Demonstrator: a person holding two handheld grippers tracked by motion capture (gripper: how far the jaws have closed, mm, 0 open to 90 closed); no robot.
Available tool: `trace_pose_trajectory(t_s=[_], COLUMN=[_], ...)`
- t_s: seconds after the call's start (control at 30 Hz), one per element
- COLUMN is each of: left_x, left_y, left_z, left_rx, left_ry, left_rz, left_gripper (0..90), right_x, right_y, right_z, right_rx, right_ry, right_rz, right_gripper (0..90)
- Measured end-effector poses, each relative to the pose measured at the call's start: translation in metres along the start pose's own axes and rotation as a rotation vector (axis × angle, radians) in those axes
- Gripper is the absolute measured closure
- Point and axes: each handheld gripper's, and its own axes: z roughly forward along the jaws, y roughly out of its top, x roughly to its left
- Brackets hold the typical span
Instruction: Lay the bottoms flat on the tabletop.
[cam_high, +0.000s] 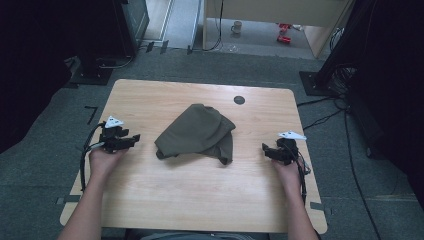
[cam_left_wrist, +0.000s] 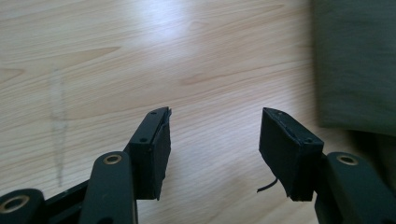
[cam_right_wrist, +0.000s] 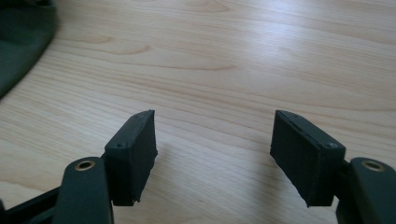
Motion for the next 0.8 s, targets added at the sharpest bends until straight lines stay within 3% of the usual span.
trace_pose_trajectory(t_s=[0.33, 0.5, 0.63, 0.8], left_x=[-0.027, -0.039, -0.048, -0.063], left_y=[0.019, 0.028, 0.034, 0.044], left_z=[-0.011, -0.014, -0.013, -0.008], left_rx=[-0.042, -0.047, -0.046, -0.034], left_ry=[-0.077, -0.12, -0.142, -0.171], left_rz=[0.069, 0.079, 0.096, 0.133], left_gripper=[43.3, 42.9, 42.4, 42.1], right_x=[0.024, 0.034, 0.04, 0.05], right_y=[0.009, 0.012, 0.011, 0.016], right_z=[-0.002, -0.001, 0.001, 0.006], right_rx=[-0.027, -0.026, -0.007, -0.01], right_ry=[0.065, 0.095, 0.15, 0.179], right_rz=[-0.026, -0.04, -0.035, -0.075], right_gripper=[34.0, 35.3, 38.1, 42.7])
